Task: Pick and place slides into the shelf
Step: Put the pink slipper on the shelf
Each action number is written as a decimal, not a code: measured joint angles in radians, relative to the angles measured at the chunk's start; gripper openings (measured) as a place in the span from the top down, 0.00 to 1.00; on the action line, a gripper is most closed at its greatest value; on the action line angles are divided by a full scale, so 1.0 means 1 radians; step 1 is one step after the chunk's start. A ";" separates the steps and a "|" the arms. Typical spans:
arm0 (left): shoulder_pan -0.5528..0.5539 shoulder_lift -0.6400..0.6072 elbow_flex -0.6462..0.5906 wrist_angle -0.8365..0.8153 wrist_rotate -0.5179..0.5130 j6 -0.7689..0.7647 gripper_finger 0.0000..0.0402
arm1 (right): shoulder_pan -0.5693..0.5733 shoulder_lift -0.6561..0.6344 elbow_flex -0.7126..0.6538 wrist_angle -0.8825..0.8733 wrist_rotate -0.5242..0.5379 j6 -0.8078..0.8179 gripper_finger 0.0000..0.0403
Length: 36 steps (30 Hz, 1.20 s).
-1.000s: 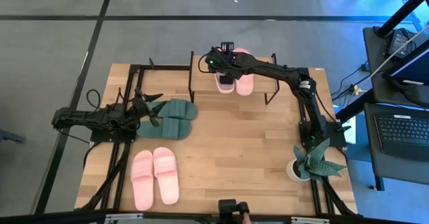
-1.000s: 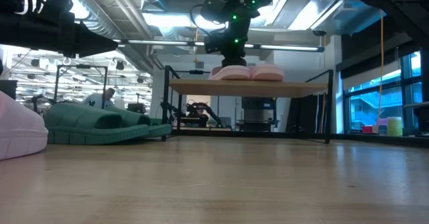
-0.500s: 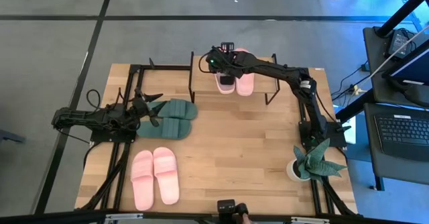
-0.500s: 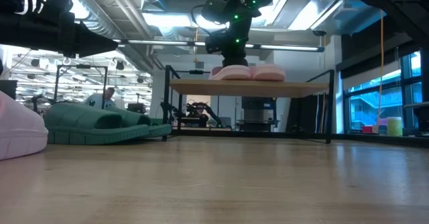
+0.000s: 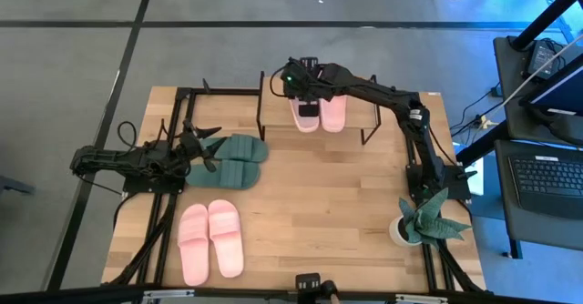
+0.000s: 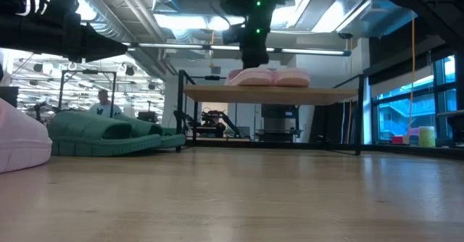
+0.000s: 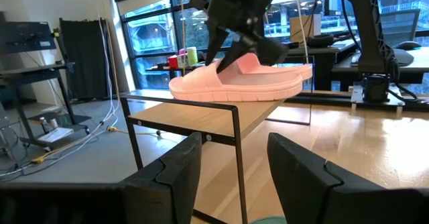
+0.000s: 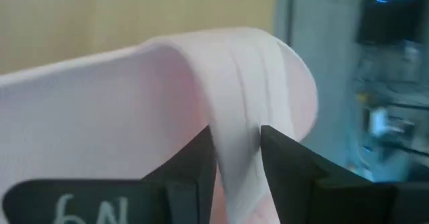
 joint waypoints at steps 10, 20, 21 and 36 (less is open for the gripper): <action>0.000 0.000 0.000 0.000 0.000 -0.002 0.59 | -0.006 0.000 0.092 -0.133 -0.055 0.073 0.71; 0.000 0.000 0.000 0.000 0.000 -0.037 0.59 | -0.037 0.000 0.097 -0.134 -0.057 0.071 0.71; 0.000 0.000 0.000 0.000 0.000 -0.034 0.59 | -0.041 0.000 0.097 -0.135 -0.066 0.071 0.71; 0.000 0.000 0.000 0.000 0.000 -0.025 0.59 | -0.052 0.000 0.097 -0.151 -0.082 0.083 0.71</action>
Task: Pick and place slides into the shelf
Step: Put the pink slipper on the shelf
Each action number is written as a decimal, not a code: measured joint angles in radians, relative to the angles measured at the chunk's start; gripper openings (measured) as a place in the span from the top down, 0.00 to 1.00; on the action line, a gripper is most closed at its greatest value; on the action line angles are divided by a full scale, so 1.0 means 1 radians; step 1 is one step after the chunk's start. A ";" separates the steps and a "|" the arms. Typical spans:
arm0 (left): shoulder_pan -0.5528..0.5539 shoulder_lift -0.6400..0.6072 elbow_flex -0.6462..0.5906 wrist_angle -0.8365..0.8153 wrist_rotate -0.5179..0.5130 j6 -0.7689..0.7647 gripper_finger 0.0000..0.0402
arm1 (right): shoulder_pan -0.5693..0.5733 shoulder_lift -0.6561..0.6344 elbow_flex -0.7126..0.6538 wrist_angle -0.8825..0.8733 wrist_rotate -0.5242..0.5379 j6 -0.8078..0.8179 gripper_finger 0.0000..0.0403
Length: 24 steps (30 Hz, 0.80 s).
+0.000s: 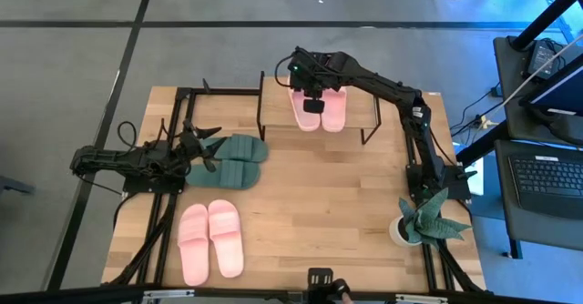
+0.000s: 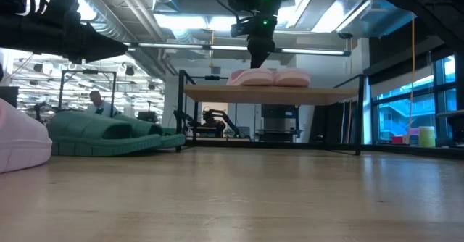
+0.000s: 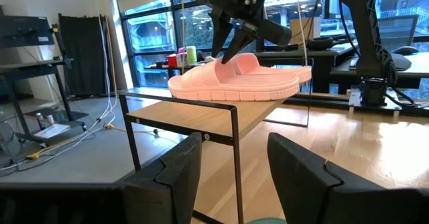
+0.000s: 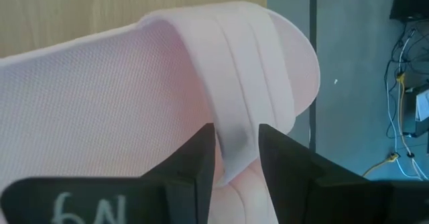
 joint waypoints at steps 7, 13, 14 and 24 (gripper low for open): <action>0.000 0.000 0.000 0.000 0.000 0.001 0.59 | 0.000 0.000 0.000 -0.003 0.000 0.042 0.71; 0.000 0.000 0.000 0.000 0.000 0.001 0.59 | 0.000 -0.001 0.000 -0.066 0.000 0.068 0.71; 0.000 0.000 0.000 0.000 0.000 0.001 0.59 | 0.000 -0.001 0.000 -0.077 0.000 0.072 0.71; 0.000 0.000 0.000 0.000 0.000 0.001 0.59 | 0.011 -0.054 0.000 -0.085 -0.108 0.095 0.71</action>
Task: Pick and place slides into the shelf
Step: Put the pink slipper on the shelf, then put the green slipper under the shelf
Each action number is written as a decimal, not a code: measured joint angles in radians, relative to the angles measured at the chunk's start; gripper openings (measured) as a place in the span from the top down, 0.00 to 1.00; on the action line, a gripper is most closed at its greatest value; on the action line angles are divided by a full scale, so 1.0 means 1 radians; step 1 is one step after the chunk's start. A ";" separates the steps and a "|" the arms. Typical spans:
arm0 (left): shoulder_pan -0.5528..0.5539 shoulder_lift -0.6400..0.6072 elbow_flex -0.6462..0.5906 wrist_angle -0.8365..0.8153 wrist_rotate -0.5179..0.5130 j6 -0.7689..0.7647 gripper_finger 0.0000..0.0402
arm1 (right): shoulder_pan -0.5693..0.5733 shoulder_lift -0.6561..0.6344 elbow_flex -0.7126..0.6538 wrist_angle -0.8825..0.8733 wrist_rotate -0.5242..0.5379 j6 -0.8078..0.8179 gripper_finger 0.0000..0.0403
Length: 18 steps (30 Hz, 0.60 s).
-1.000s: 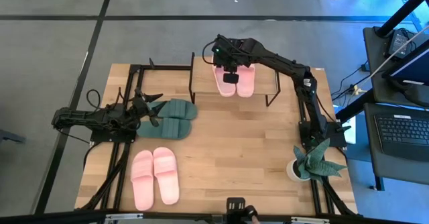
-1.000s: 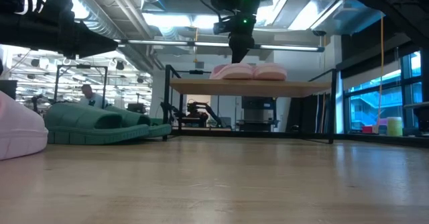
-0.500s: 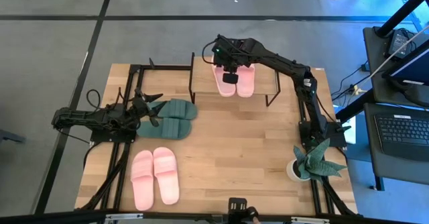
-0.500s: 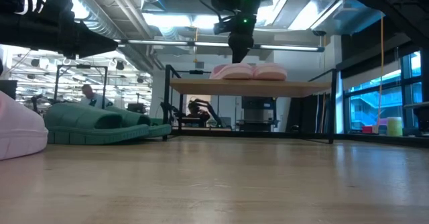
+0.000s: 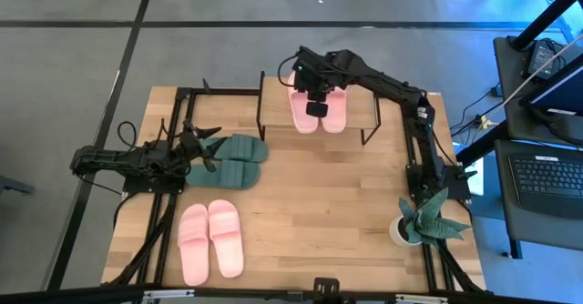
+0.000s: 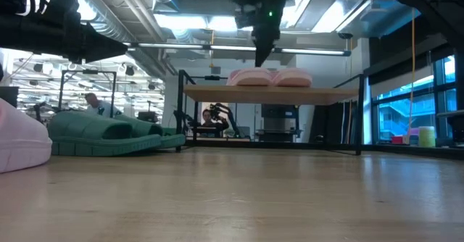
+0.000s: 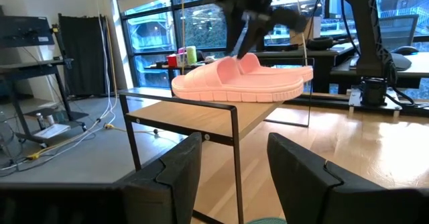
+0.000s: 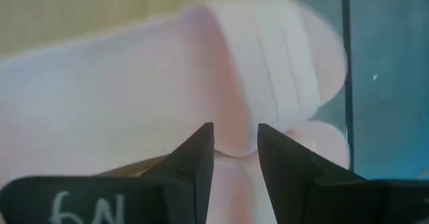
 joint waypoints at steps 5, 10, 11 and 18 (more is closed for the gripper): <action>0.000 0.000 0.000 0.000 0.000 0.000 0.59 | 0.025 -0.099 0.000 0.010 0.003 0.005 0.71; 0.000 0.000 0.000 0.000 0.000 0.000 0.59 | 0.096 -0.220 0.000 0.000 0.001 0.081 0.71; 0.000 0.000 0.000 0.000 0.000 -0.001 0.59 | 0.114 -0.242 0.000 -0.015 0.000 0.094 0.71; 0.000 0.000 0.000 0.000 0.000 -0.077 0.59 | 0.306 -0.394 -0.002 -0.112 0.002 0.209 0.71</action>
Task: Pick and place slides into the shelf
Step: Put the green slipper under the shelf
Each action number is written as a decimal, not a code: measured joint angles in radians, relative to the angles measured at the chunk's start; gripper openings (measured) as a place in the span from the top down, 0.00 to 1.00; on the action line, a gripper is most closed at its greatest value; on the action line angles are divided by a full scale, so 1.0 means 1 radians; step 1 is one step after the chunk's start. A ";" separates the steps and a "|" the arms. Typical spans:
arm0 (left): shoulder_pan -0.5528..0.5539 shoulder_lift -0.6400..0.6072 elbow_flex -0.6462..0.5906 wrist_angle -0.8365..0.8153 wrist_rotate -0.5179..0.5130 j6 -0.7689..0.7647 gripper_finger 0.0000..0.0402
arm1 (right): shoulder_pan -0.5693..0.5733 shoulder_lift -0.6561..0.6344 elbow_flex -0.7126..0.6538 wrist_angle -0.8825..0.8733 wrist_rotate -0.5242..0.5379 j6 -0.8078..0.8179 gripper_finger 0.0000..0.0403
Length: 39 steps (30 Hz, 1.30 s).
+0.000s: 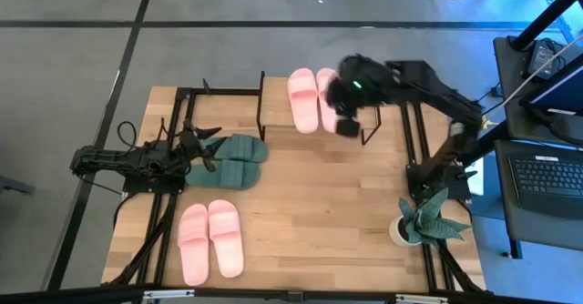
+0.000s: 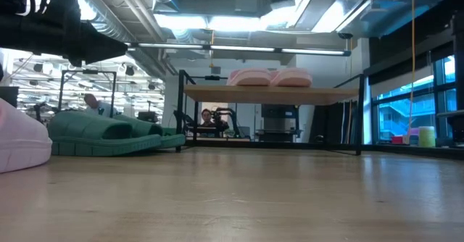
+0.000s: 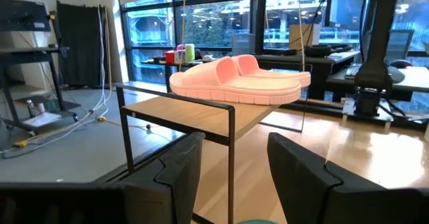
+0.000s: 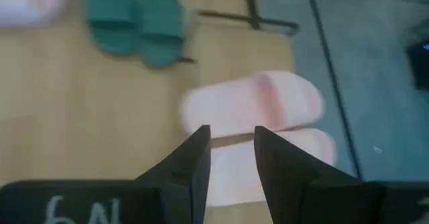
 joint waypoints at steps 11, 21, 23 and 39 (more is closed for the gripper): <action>0.000 0.000 0.000 0.000 0.000 -0.002 0.59 | 0.378 -0.300 -0.485 0.181 0.236 0.270 0.71; 0.000 0.000 0.000 0.000 0.000 -0.003 0.59 | 0.414 -0.522 -1.212 1.004 -0.088 0.207 0.71; -0.001 0.000 0.000 0.000 0.000 -0.003 0.59 | 0.414 -0.534 -1.323 1.186 -0.168 0.176 0.71; -0.001 0.000 0.000 0.000 0.031 0.076 0.59 | 0.297 -0.542 -1.751 1.830 -0.207 0.002 0.71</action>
